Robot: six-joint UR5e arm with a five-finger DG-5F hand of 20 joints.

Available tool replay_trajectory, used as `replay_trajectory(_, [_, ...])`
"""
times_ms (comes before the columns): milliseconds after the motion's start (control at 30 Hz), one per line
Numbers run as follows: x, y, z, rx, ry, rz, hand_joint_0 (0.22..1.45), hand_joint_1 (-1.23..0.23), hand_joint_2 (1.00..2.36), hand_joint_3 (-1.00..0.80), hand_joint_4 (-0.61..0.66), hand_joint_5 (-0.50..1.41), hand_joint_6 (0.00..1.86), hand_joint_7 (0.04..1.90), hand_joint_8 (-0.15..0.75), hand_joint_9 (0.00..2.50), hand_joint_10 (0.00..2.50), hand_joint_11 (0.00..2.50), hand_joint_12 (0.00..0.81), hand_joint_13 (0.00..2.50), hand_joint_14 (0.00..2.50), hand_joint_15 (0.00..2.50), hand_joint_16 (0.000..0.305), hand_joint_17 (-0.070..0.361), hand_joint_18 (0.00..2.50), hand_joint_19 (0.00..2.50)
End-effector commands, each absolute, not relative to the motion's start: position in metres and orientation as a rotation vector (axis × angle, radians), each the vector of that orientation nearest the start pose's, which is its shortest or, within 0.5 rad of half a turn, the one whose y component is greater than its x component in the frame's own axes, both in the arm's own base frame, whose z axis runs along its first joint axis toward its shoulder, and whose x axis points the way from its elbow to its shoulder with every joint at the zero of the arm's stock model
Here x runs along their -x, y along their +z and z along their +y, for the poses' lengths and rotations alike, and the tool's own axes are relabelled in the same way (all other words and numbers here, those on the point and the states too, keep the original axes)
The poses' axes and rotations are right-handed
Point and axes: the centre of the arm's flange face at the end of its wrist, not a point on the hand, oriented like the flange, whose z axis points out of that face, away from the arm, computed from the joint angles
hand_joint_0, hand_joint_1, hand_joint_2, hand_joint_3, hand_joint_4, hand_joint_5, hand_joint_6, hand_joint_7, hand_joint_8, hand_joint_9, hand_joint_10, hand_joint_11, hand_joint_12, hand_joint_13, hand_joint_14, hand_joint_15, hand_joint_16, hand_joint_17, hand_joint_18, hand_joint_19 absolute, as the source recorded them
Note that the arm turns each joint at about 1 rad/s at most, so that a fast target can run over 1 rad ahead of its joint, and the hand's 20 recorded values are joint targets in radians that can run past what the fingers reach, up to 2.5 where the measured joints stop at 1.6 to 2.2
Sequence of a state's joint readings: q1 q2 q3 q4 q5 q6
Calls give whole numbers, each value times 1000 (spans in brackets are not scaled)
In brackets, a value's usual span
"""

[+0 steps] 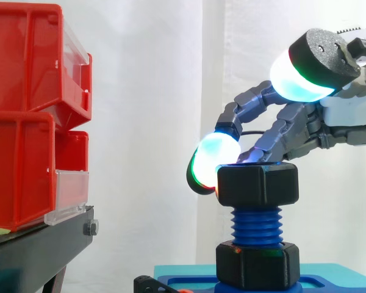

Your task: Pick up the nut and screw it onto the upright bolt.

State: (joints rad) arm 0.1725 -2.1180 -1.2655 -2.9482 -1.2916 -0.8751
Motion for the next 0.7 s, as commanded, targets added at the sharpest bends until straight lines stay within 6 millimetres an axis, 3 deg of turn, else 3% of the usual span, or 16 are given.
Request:
replay_trajectory(0, [-709,327,-39,-627,442,1516,446,-450,1000,-500,277,-104,503,811,319,931,5,139,371,582,0,21,45,102,280,25])
replay_trajectory(300, [-709,327,-35,-620,451,1520,461,-450,1000,-500,298,-51,504,940,316,1108,7,186,355,678,0,45,42,95,339,38])
replay_trajectory(667, [-710,327,-35,-616,456,1522,474,-455,1000,-500,237,0,504,1076,302,1279,8,209,342,803,1,73,39,88,409,59])
